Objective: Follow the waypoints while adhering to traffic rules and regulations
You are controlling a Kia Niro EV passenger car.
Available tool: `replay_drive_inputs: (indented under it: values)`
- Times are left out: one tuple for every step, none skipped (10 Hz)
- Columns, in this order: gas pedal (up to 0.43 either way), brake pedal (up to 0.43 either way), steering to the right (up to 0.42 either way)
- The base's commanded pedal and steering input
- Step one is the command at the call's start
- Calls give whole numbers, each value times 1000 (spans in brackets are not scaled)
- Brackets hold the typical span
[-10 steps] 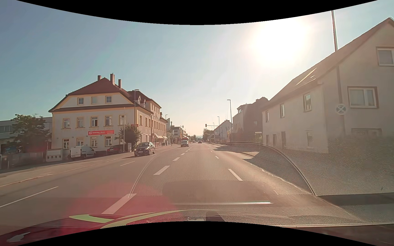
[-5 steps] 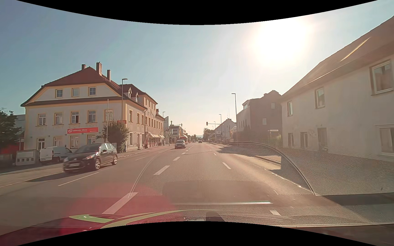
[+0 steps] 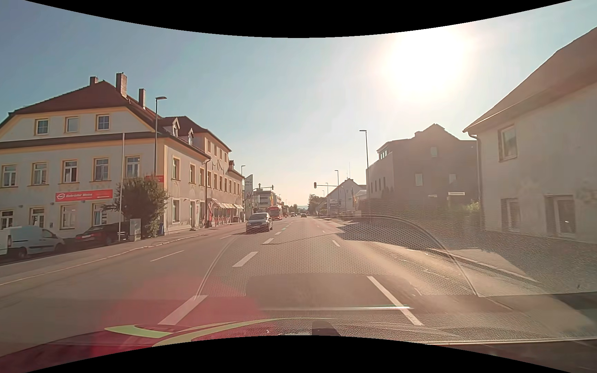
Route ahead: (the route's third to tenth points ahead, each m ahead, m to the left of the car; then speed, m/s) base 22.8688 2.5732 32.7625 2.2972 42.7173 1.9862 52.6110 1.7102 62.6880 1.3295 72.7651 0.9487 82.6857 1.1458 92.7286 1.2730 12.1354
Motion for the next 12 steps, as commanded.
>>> replay_drive_inputs:
  values:
    - [87, 0, -2]
    - [87, 0, -2]
    - [87, 0, -2]
    - [87, 0, -2]
    - [87, 0, -2]
    - [87, 0, -2]
    - [87, 0, -2]
    - [87, 0, -2]
    - [87, 0, -2]
    - [87, 0, -1]
    - [87, 0, -1]
    - [87, 0, -1]
